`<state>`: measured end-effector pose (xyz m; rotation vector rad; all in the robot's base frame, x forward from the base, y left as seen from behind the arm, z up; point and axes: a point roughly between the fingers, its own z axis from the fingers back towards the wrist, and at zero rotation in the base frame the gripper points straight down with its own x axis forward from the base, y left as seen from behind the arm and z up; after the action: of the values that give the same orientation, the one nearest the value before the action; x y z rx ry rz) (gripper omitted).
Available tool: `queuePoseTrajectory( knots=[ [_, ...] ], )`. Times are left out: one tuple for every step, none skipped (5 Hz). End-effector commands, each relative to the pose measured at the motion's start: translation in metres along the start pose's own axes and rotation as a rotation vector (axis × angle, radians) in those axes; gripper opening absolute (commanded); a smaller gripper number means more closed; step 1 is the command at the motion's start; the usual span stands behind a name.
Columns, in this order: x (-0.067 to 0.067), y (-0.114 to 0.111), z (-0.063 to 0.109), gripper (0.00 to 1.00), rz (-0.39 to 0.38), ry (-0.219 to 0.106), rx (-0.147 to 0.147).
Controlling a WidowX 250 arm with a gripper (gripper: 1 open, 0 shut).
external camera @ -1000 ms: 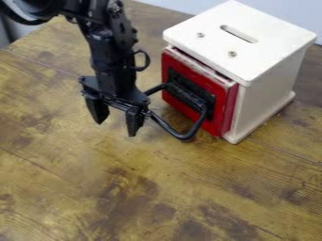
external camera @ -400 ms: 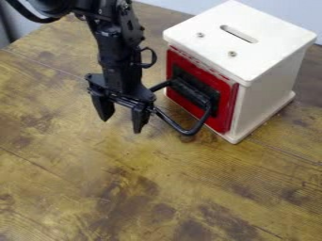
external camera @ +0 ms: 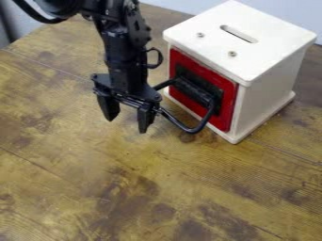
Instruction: Close the drawer
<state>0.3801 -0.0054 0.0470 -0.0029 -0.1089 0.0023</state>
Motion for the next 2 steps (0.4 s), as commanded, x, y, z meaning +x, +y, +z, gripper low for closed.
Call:
queuePoseTrajectory(
  knots=[
    [0.017,-0.0157,0.016,1.0,-0.024,-0.057,0.001],
    [0.0218,-0.0193,0.0175,1.0,-0.026,-0.064,0.0]
  ],
)
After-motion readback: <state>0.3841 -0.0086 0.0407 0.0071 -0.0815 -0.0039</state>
